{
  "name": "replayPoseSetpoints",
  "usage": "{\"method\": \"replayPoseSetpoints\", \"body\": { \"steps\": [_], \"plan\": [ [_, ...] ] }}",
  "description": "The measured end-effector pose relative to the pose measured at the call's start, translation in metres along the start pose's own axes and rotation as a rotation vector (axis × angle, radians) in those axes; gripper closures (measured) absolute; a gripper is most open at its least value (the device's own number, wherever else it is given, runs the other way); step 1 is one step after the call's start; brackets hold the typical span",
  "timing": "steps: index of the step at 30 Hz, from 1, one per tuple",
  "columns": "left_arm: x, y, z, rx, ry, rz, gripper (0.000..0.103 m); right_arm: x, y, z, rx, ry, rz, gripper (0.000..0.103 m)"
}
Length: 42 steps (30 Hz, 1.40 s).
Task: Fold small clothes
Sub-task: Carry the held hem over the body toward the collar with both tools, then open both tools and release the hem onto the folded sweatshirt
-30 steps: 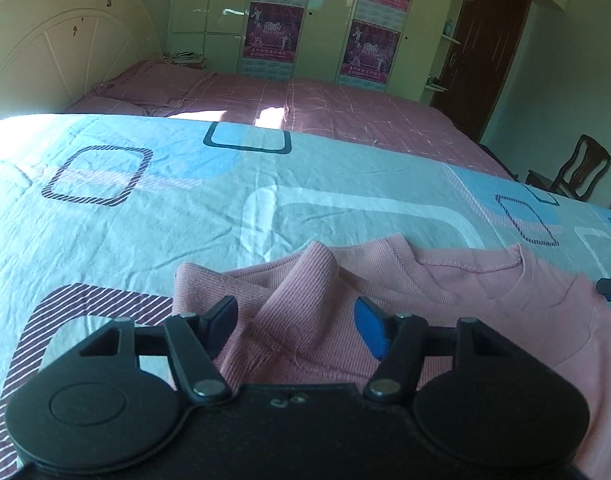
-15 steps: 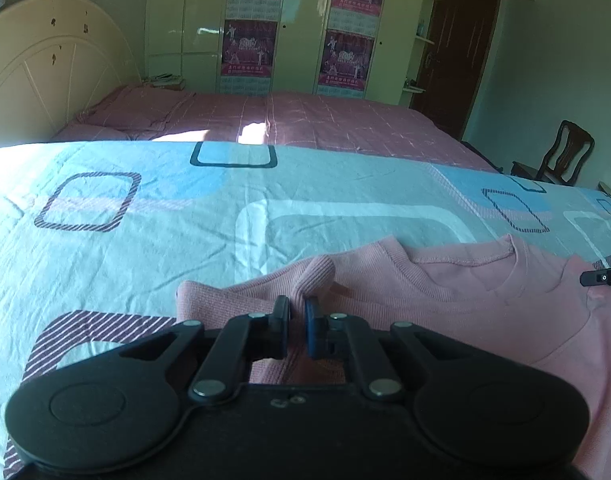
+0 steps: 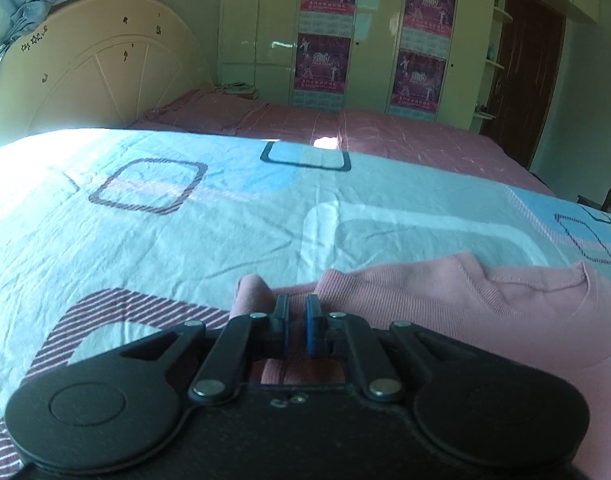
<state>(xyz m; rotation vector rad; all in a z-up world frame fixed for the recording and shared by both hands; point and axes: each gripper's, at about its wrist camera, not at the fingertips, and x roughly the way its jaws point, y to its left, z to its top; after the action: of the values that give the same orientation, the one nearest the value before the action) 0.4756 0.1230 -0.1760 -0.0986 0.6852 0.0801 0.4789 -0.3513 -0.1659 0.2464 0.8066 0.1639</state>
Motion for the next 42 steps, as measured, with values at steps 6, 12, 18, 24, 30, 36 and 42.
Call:
{"method": "replayPoseSetpoints", "body": {
  "steps": [6,12,18,24,30,36,42],
  "plan": [
    [-0.001,-0.005,0.0,0.034,0.002,0.001,0.095,-0.001,0.007,0.001,-0.029,0.04,0.069,0.048],
    [-0.005,-0.005,-0.003,0.039,-0.015,0.003,0.095,0.006,0.02,-0.002,-0.089,0.041,0.041,0.093],
    [-0.016,-0.008,0.003,0.016,-0.093,0.015,0.095,-0.02,0.019,0.009,-0.077,-0.156,-0.014,0.096],
    [-0.003,0.004,-0.005,-0.038,-0.023,0.097,0.102,0.012,0.01,-0.005,-0.067,-0.039,-0.08,0.095],
    [-0.021,0.0,-0.004,-0.007,-0.029,0.058,0.083,-0.012,0.007,0.001,0.002,-0.076,-0.055,0.086],
    [-0.064,-0.005,-0.009,-0.008,-0.069,0.008,0.063,-0.045,0.032,-0.007,-0.03,-0.085,0.038,0.081],
    [-0.101,-0.033,-0.024,0.064,-0.094,-0.079,0.053,-0.058,0.075,-0.03,-0.075,-0.027,0.146,0.08]
  ]
}}
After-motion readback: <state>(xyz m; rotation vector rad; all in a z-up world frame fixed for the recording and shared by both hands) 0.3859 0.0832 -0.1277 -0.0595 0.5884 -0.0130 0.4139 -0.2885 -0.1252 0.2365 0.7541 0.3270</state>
